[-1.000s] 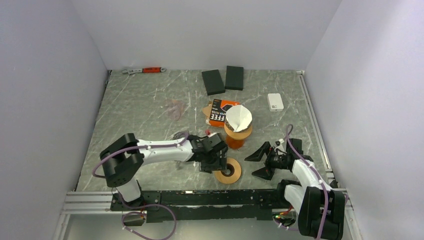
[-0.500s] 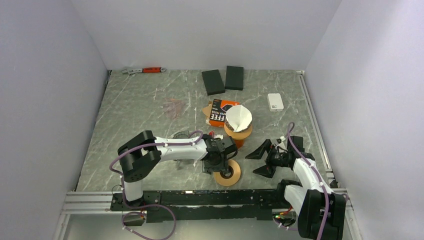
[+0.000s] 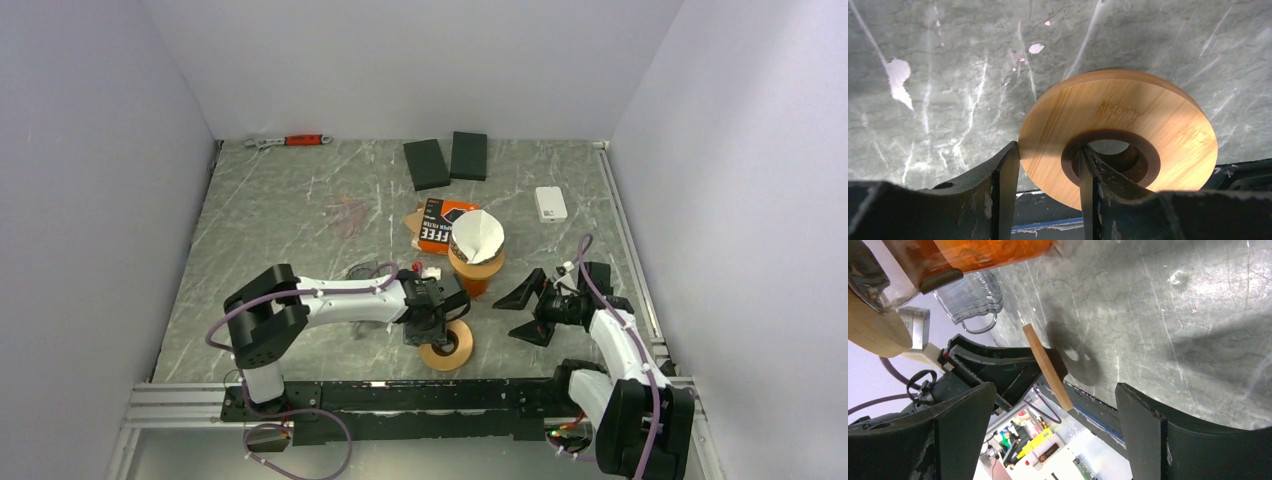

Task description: Place the coffee filter in the dripper

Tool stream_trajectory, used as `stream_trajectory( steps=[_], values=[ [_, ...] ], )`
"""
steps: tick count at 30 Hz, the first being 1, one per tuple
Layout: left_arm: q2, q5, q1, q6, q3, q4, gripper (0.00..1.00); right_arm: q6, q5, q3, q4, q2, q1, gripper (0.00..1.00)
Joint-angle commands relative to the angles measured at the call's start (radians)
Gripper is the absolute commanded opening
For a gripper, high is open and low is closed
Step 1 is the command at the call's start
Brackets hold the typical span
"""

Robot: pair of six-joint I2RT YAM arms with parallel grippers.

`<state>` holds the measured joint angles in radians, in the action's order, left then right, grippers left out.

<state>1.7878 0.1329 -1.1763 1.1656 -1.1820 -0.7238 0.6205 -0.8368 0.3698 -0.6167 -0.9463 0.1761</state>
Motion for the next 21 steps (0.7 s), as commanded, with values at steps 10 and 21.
stream_trajectory(
  steps=[10, 21],
  values=[
    [-0.268, 0.096, -0.012, 0.066, 0.001, -0.194, 0.33, -0.024, -0.003, 0.144, -0.025, -0.072, 0.002, 0.95],
    [-0.422, 0.128, 0.144, -0.094, -0.077, -0.446, 0.34, -0.024, -0.008, 0.256, -0.030, -0.143, 0.002, 0.96]
  ],
)
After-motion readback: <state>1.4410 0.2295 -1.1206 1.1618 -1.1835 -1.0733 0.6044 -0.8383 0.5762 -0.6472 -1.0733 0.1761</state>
